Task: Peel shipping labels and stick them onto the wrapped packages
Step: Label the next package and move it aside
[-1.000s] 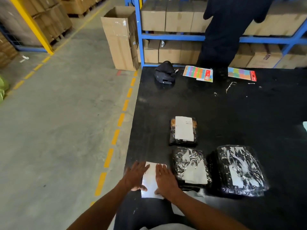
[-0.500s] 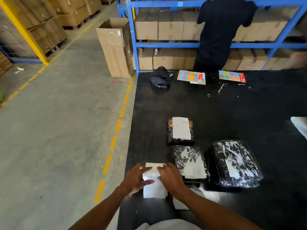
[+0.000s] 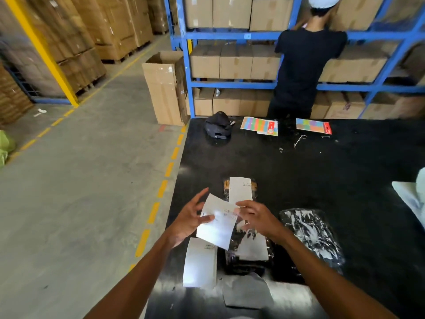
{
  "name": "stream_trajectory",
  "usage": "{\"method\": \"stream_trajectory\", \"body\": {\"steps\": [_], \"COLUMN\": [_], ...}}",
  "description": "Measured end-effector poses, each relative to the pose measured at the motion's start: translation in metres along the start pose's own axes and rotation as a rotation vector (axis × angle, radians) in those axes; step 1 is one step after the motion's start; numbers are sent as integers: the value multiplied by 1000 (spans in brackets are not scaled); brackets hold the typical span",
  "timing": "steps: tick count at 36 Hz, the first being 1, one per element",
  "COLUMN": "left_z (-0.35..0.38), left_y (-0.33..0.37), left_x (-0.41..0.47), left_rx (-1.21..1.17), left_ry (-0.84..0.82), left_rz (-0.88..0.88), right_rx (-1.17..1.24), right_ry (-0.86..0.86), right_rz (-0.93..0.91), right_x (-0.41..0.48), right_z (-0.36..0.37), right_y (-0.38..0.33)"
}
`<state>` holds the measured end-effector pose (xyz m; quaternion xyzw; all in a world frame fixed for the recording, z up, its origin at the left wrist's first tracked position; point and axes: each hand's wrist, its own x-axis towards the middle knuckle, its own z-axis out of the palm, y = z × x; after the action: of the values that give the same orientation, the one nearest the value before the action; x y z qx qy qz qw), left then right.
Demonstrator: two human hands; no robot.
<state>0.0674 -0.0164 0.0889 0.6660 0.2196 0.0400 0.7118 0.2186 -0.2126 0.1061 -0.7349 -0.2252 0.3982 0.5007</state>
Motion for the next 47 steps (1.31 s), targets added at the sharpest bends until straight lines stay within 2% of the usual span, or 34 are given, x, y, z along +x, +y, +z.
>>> {"method": "stream_trajectory", "body": {"steps": [6, 12, 31, 35, 39, 40, 44, 47], "left_z": [35, 50, 66, 70, 78, 82, 105, 110], "left_y": [21, 30, 33, 27, 17, 19, 41, 46], "left_x": [10, 13, 13, 14, 12, 10, -4, -8], "left_rx": [171, 327, 446, 463, 525, 508, 358, 325], "left_ry": [-14, 23, 0, 72, 269, 250, -2, -24], "left_rz": [10, 68, 22, 32, 167, 169, 169, 181], "right_rx": [-42, -73, -123, -114, -83, -73, -53, -44], "right_ry": [-39, -94, -192, -193, -164, -154, -156, -152], "right_rz": [-111, -95, -93, -111, -155, -165, -204, -228], "right_x": [-15, -21, -32, -31, -32, -32, -32, -32], "right_z": [-34, -61, -80, -76, -70, -68, -60, -57], "right_y": [-24, -31, -32, -32, -32, -32, -30, -30]}}
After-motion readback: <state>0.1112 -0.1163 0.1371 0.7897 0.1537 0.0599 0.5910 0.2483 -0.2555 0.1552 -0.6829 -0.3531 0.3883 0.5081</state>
